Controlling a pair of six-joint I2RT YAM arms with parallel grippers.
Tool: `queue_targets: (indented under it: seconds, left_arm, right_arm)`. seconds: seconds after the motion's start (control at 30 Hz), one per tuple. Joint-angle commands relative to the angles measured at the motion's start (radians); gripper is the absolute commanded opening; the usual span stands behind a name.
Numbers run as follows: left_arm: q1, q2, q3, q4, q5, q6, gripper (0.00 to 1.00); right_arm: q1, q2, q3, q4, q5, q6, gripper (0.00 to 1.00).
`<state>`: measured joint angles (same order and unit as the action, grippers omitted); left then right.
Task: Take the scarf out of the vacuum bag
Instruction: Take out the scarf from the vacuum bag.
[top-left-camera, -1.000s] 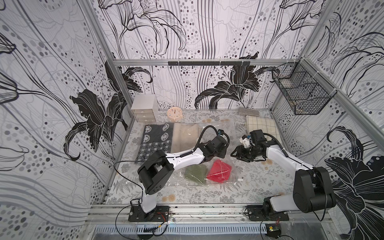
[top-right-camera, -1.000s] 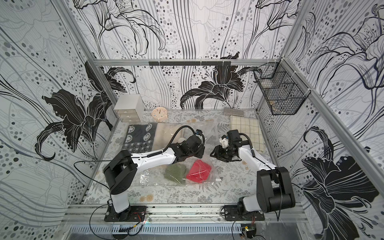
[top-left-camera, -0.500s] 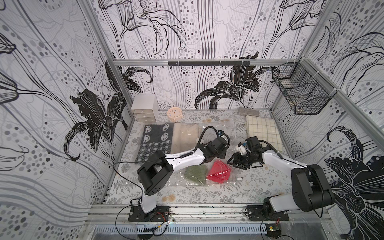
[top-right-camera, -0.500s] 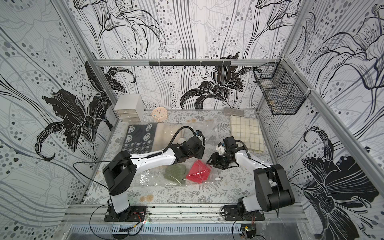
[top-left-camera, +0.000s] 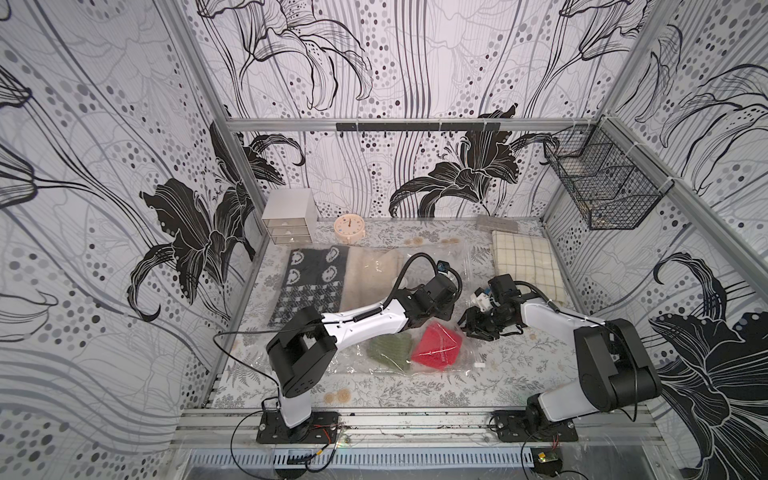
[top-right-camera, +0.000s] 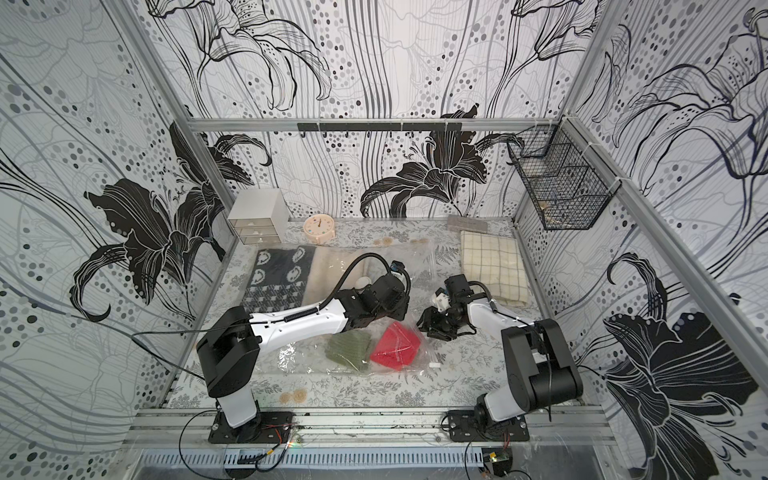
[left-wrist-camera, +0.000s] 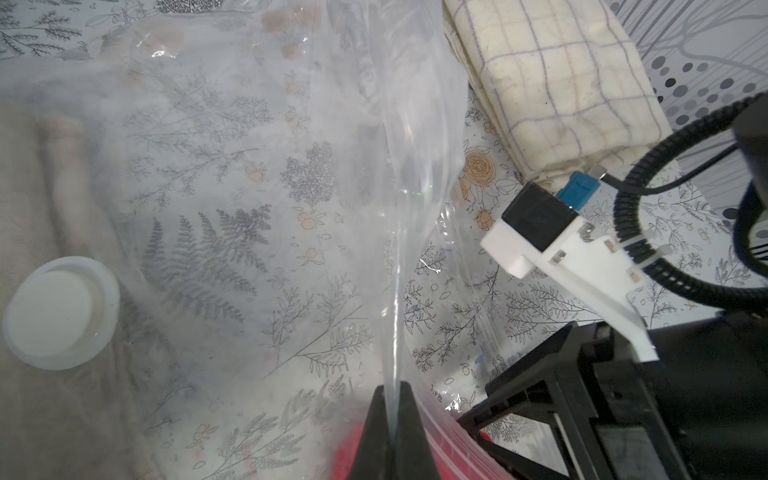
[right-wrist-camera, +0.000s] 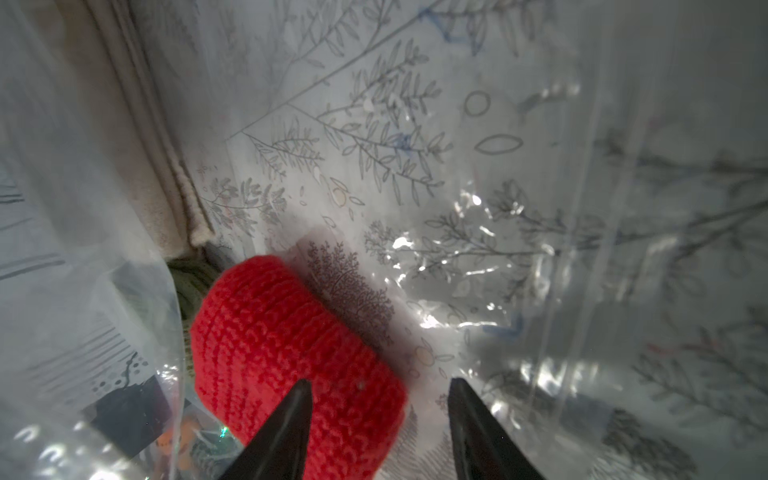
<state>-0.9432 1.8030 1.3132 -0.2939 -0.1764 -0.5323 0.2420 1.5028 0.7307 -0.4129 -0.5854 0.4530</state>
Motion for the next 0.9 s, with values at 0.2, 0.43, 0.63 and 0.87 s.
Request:
queue_targets:
  seconds: [0.2,0.43,0.63,0.87]
  left_arm:
    - [-0.006,-0.025,0.028,0.004,-0.037,0.018,0.0]
    - [-0.006,-0.005,0.034,0.015,-0.041,0.02,0.0]
    - [-0.006,0.002,0.04,0.022,-0.043,0.019,0.0]
    - [-0.006,0.009,0.048,0.021,-0.049,0.023,0.0]
  right_arm:
    - [0.024,0.009,0.01,0.022,-0.141,0.026,0.56]
    - [0.062,0.031,0.023,-0.028,-0.157,0.017,0.57]
    - [0.081,0.073,0.021,-0.025,-0.168,0.019,0.56]
    - [0.1,0.121,0.024,-0.014,-0.193,0.021,0.51]
